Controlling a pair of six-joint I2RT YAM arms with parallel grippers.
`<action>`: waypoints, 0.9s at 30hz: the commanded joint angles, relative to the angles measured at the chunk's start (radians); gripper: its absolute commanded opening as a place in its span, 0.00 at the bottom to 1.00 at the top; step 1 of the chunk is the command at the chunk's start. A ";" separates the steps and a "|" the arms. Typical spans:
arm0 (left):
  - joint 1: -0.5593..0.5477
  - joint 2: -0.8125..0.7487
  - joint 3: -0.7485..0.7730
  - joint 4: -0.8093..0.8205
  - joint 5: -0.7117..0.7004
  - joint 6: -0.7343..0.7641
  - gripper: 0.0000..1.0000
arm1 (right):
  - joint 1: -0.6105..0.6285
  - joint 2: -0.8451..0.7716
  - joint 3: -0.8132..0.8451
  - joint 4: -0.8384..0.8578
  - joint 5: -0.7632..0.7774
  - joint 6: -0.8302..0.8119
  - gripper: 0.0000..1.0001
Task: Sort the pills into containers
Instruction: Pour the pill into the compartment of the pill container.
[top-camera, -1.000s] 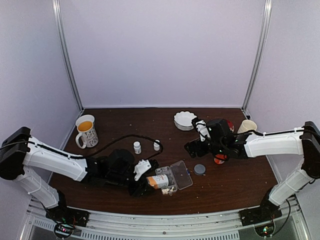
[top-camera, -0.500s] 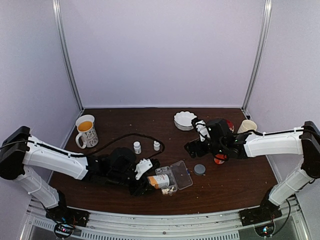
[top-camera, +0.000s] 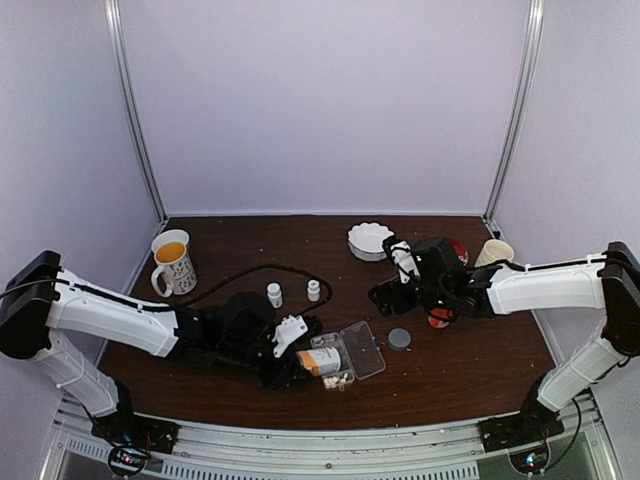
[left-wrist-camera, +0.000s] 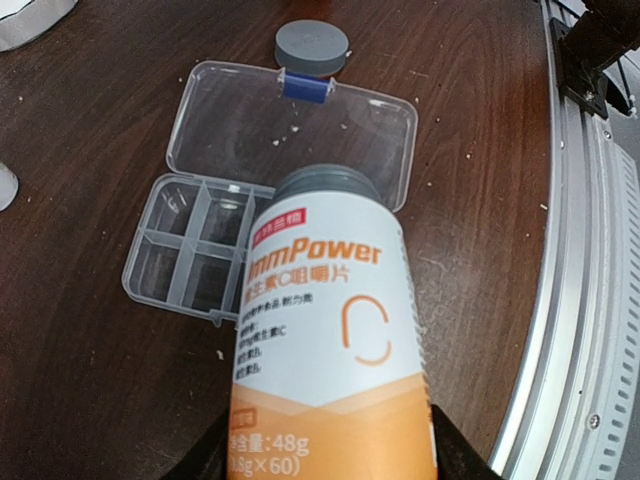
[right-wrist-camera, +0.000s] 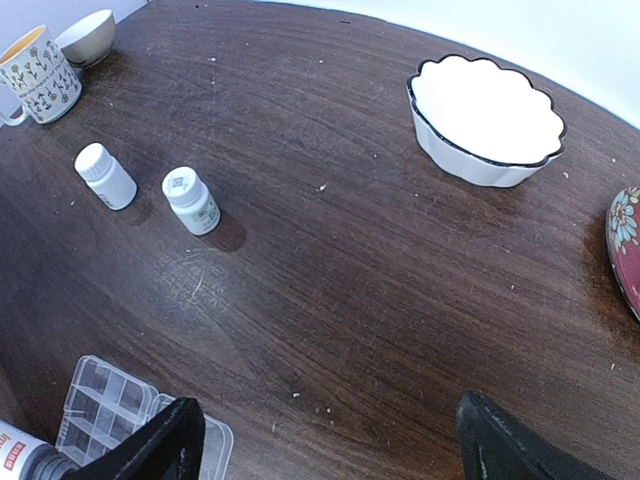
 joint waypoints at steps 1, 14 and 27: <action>0.004 0.000 0.011 0.016 -0.014 -0.001 0.00 | 0.007 0.010 0.031 -0.006 0.018 -0.005 0.91; 0.003 -0.008 0.032 0.007 0.001 0.006 0.00 | 0.008 0.017 0.037 -0.009 0.019 -0.007 0.91; -0.003 0.028 0.095 -0.085 -0.009 0.009 0.00 | 0.008 0.023 0.040 -0.012 0.018 -0.007 0.90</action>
